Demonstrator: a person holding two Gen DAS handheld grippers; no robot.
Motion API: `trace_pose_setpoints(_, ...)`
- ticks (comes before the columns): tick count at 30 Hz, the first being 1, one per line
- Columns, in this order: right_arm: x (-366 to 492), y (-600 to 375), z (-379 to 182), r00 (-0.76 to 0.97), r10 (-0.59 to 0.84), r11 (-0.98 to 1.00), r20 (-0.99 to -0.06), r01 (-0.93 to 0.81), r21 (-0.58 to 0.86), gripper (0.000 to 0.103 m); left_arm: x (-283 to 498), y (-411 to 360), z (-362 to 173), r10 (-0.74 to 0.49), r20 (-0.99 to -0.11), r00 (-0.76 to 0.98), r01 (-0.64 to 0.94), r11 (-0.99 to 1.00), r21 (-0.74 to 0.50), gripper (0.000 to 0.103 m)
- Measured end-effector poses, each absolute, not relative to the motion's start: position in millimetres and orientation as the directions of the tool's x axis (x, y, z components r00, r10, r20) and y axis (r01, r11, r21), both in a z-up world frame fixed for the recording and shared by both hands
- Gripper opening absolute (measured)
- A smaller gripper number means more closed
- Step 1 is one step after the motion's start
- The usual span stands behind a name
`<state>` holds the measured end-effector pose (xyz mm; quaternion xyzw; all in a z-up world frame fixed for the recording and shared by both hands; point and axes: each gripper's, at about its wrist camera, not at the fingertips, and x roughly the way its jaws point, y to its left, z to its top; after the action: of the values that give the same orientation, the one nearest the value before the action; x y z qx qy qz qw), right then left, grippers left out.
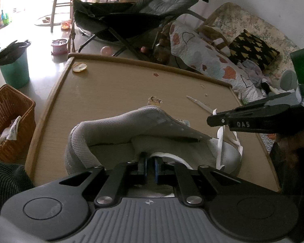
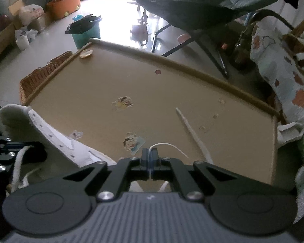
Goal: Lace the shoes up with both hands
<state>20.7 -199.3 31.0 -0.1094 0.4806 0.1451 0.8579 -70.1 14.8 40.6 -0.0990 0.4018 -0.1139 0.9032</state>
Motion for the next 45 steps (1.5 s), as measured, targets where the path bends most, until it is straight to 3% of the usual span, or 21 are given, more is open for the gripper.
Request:
trace_pose_setpoints(5, 24.4, -205.2, 29.6, 0.525, 0.066, 0.934, -0.849, -0.331, -0.132, 0.001, -69.8, 13.7, 40.0, -0.285, -0.704, 0.651, 0.127, 0.955, -0.269, 0.013)
trace_pose_setpoints(14, 33.6, -241.8, 29.5, 0.521, 0.048, 0.962, -0.852, -0.253, -0.101, 0.001, -70.1, 11.4, 40.2, -0.284, -0.704, 0.651, 0.125, 0.955, -0.269, 0.013)
trace_pose_setpoints(35, 39.7, -300.7, 32.3, 0.567, -0.143, 0.959, -0.811, -0.124, -0.256, 0.001, -70.1, 12.4, 39.4, -0.283, -0.705, 0.65, 0.124, 0.955, -0.27, 0.013)
trace_pose_setpoints(40, 42.6, -313.8, 32.5, 0.547, -0.091, 0.974, -0.832, -0.126, -0.189, 0.002, -70.4, 11.6, 38.9, -0.281, -0.706, 0.65, 0.124, 0.956, -0.267, 0.013)
trace_pose_setpoints(42, 39.5, -312.5, 33.3, 0.53, -0.007, 0.973, -0.848, -0.193, -0.128, 0.007, -70.4, 11.3, 38.9, -0.28, -0.706, 0.65, 0.124, 0.956, -0.266, 0.013)
trace_pose_setpoints(44, 35.5, -308.8, 33.5, 0.483, 0.068, 0.961, -0.873, -0.267, -0.074, 0.018, -70.3, 11.0, 38.8, -0.279, -0.707, 0.65, 0.124, 0.956, -0.265, 0.013)
trace_pose_setpoints(45, 33.0, -306.2, 33.7, 0.455, 0.09, 0.952, -0.886, -0.301, -0.058, 0.029, -70.4, 10.9, 38.8, -0.279, -0.707, 0.65, 0.124, 0.956, -0.264, 0.013)
